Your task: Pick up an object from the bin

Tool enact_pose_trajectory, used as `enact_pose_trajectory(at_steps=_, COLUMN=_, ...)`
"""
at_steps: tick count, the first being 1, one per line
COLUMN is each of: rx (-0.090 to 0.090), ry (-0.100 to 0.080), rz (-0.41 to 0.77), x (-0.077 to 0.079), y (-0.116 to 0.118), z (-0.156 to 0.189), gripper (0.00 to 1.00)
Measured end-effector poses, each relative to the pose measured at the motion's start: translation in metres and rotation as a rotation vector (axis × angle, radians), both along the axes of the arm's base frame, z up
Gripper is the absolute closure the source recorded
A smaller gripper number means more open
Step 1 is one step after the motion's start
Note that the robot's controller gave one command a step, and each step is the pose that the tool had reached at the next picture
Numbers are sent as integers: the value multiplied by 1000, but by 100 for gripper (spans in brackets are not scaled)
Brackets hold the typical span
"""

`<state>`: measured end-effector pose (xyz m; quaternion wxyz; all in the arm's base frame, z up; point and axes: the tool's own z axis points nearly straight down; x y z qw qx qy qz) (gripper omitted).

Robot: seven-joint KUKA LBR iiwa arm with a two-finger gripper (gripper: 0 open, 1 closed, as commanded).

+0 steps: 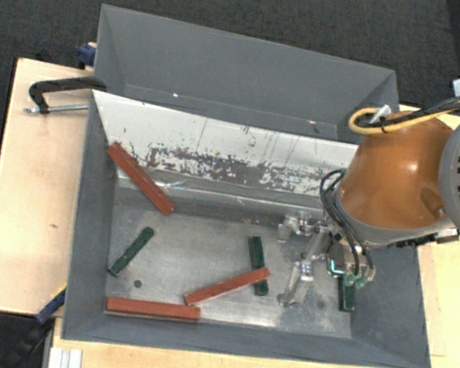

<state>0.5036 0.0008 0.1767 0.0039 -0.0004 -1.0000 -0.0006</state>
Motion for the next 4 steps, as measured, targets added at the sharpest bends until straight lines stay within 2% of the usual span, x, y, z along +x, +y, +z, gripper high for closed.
enact_pose_trajectory(at_steps=1, rx=0, ry=-7, rz=0, x=1, y=0, z=4, gripper=0)
enact_pose_trajectory(at_steps=2, rx=-1, ry=-13, rz=82, x=4, y=15, z=-32, gripper=0)
enact_pose_trajectory(at_steps=3, rx=0, ry=-9, rz=111, x=4, y=19, z=-44, gripper=0)
enact_pose_trajectory(at_steps=4, rx=3, ry=-21, rz=12, x=21, y=22, z=-102, gripper=100)
